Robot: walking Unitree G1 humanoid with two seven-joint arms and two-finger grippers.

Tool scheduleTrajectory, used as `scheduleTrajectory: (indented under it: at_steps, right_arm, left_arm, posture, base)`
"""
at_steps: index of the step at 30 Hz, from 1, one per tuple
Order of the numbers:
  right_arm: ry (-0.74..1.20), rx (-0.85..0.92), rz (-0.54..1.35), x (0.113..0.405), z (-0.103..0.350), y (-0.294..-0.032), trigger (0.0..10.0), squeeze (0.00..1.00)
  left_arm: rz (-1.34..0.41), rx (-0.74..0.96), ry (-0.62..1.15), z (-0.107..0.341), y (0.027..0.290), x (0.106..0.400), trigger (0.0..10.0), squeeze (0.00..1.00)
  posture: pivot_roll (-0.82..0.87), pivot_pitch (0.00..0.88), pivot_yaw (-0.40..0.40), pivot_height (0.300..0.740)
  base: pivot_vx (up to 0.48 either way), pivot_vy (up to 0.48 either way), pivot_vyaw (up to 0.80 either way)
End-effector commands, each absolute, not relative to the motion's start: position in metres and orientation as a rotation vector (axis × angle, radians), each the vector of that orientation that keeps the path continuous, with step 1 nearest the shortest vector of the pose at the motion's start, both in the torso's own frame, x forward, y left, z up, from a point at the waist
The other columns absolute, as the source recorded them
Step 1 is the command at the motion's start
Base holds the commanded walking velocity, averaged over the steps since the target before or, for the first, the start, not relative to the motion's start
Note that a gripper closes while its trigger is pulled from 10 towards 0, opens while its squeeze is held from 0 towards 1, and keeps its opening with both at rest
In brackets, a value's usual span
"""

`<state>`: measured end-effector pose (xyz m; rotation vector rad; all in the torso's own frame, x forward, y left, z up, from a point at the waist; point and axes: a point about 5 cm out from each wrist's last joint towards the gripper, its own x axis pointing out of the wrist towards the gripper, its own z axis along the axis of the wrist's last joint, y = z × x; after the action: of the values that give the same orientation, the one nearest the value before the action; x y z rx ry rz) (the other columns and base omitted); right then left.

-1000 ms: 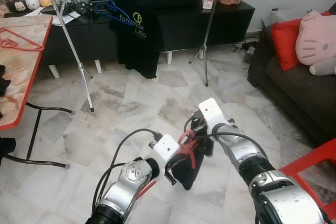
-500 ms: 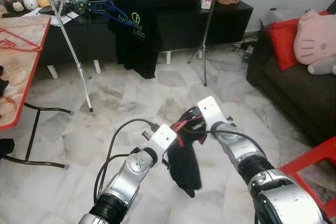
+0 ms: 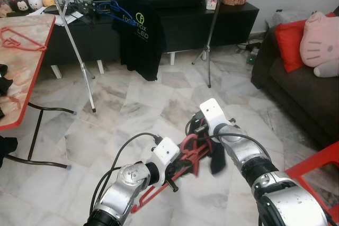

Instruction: Hang hanger

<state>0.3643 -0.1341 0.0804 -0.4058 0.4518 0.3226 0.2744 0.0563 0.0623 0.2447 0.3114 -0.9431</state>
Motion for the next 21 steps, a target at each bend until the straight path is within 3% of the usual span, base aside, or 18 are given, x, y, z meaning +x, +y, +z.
scheduleTrajectory:
  at_steps: [1, 9, 13, 16, 21]
  right_arm:
    - [0.431, -0.46, 0.366, 0.366, 0.085, -0.133, 10.0, 0.0]
    - [0.438, -0.523, 0.47, 0.363, 0.083, -0.131, 10.0, 0.0]
    - [0.455, -0.52, 0.521, 0.361, 0.083, -0.135, 10.0, 0.0]
    - [0.451, -0.36, 0.434, 0.365, 0.09, -0.146, 10.0, 0.0]
    - [0.453, -0.302, 0.41, 0.365, 0.09, -0.149, 10.0, 0.0]
  left_arm:
    - [-0.972, 0.297, 0.334, 0.056, 0.057, 0.273, 10.0, 0.0]
    - [-0.974, 0.268, 0.303, 0.059, 0.055, 0.27, 10.0, 0.0]
    - [-0.87, 0.241, 0.254, 0.066, 0.055, 0.278, 10.0, 0.0]
    - [-0.728, 0.175, 0.16, 0.078, 0.055, 0.289, 10.0, 0.0]
    - [-0.741, 0.136, 0.105, 0.084, 0.049, 0.287, 10.0, 0.0]
  posture:
    - [-0.01, 0.0, -0.089, 0.74]
    - [-0.02, 0.0, -0.087, 0.74]
    - [-0.02, 0.0, -0.091, 0.74]
    - [-0.02, 0.0, -0.092, 0.74]
    - [-0.03, 0.0, -0.092, 0.74]
  base:
    - [0.0, 0.0, 0.0]
    - [0.0, 0.0, 0.0]
    - [0.0, 0.0, 0.0]
    - [0.0, 0.0, 0.0]
    - [0.0, 0.0, 0.0]
